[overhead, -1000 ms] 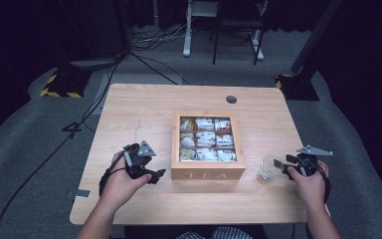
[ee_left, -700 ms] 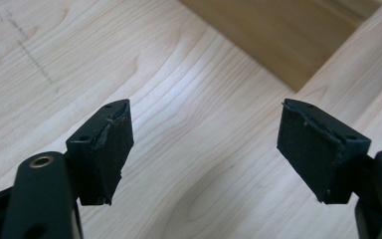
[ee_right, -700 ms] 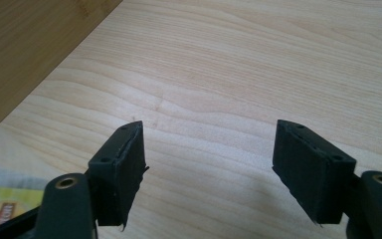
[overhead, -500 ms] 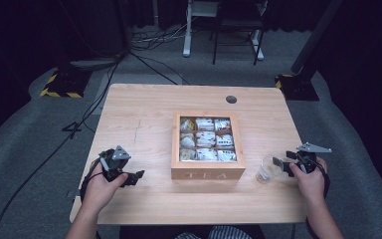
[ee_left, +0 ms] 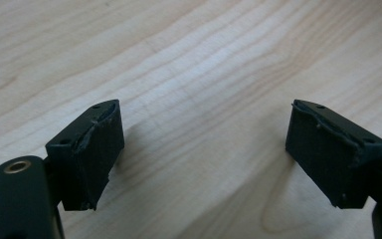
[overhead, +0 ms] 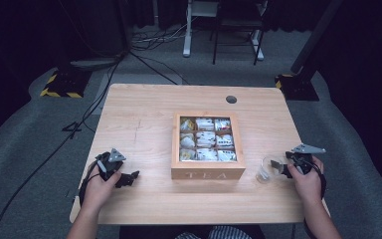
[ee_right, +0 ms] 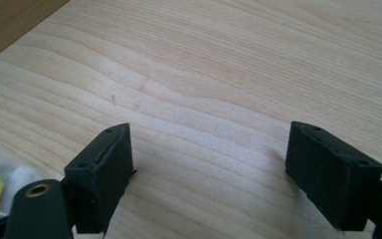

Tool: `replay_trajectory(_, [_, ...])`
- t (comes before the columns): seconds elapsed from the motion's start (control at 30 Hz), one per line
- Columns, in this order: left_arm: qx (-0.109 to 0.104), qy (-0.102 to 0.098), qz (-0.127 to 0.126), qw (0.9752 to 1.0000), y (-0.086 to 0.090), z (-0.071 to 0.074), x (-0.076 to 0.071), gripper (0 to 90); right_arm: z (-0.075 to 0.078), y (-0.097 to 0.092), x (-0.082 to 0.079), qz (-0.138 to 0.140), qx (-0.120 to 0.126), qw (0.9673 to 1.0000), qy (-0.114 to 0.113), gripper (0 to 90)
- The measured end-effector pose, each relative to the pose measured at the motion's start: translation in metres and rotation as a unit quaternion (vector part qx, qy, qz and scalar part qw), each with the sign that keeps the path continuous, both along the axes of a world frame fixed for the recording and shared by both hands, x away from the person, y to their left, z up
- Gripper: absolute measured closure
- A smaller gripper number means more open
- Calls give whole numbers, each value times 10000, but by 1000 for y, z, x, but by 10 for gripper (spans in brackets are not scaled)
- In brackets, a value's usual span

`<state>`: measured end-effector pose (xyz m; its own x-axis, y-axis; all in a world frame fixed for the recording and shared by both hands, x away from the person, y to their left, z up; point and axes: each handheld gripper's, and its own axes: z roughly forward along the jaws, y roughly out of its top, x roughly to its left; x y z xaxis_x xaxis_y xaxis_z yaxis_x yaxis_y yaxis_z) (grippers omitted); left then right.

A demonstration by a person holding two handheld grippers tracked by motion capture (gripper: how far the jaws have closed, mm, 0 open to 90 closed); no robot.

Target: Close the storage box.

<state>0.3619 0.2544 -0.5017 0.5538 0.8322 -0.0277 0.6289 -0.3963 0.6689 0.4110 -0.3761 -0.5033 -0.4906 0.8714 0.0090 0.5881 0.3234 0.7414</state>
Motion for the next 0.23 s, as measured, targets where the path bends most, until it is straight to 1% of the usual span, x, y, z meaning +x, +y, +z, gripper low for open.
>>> replay_trajectory(0.03, [-28,-105,-4,9999,1,-2,1,146,0,1,0,-4,-40,10000,-18,184])
replay_trajectory(0.07, [-73,-108,37,9999,1,-3,1,134,0,1,0,-10,-61,10000,-14,176])
replay_trajectory(0.1, [-28,-111,8,9999,1,-3,1,131,0,2,0,-8,-69,10000,-5,169])
replay_trajectory(0.13, [-12,-135,33,9999,1,-3,1,129,0,2,0,1,-73,10000,4,165])
replay_trajectory(0.23, [-10,-105,213,9997,-1,-3,1,99,0,2,1,14,-59,10000,12,162])
